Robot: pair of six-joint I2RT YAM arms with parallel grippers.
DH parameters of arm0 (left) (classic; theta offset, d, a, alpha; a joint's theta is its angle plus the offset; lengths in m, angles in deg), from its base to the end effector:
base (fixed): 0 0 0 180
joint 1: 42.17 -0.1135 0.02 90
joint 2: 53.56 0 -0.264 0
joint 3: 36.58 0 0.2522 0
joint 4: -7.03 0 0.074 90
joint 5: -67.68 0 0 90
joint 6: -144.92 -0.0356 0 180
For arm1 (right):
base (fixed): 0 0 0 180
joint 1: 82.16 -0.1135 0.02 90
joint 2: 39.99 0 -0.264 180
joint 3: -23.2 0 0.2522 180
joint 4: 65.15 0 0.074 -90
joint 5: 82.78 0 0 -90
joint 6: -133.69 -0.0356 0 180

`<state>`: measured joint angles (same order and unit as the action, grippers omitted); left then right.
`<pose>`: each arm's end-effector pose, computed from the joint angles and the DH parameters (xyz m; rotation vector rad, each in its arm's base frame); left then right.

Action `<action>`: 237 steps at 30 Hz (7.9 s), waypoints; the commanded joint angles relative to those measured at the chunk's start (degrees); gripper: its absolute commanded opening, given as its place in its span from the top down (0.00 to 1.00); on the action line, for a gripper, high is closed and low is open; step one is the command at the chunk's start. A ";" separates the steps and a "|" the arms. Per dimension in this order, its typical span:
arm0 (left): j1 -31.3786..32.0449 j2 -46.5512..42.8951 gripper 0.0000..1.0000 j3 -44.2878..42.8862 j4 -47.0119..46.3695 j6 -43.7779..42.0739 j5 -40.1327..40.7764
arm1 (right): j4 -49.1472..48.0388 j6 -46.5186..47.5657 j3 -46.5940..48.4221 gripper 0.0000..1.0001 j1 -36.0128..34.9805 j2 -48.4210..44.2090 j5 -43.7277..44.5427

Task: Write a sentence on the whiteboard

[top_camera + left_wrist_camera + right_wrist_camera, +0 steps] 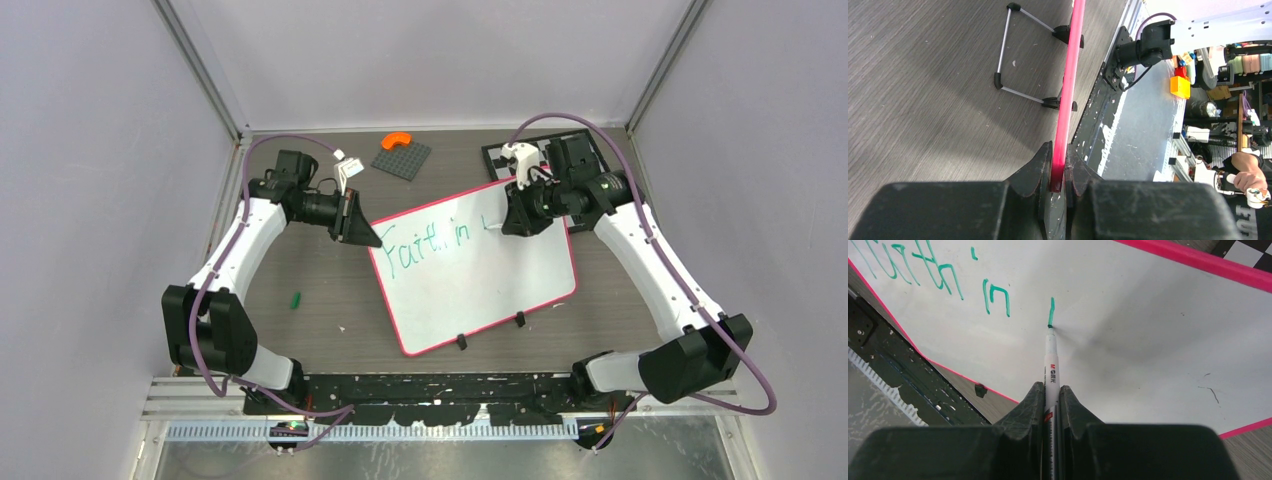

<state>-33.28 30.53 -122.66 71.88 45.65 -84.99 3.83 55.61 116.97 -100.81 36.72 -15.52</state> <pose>0.2778 -0.0755 0.3045 0.7023 2.2356 -1.4097 0.2479 0.0982 0.3603 -0.8098 2.3184 0.5414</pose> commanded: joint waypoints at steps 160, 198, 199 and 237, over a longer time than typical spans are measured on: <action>0.78 1.43 1.00 -2.83 0.86 -0.79 0.94 | 1.90 4.10 -1.14 1.00 9.33 -1.53 -4.32; 0.79 1.08 1.00 -2.50 0.85 -0.94 0.88 | 5.32 7.69 4.86 1.00 10.73 -0.95 -0.51; 0.78 0.94 1.00 -2.54 0.85 -0.94 0.88 | 5.62 7.74 5.69 1.00 10.68 -0.87 -0.75; 0.78 1.12 1.00 -1.99 0.41 -0.95 0.88 | 2.79 6.50 1.67 1.00 11.09 -1.45 -2.11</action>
<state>-32.80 31.60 -124.08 73.17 44.49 -85.39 8.68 62.38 115.66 -89.93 35.78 -17.40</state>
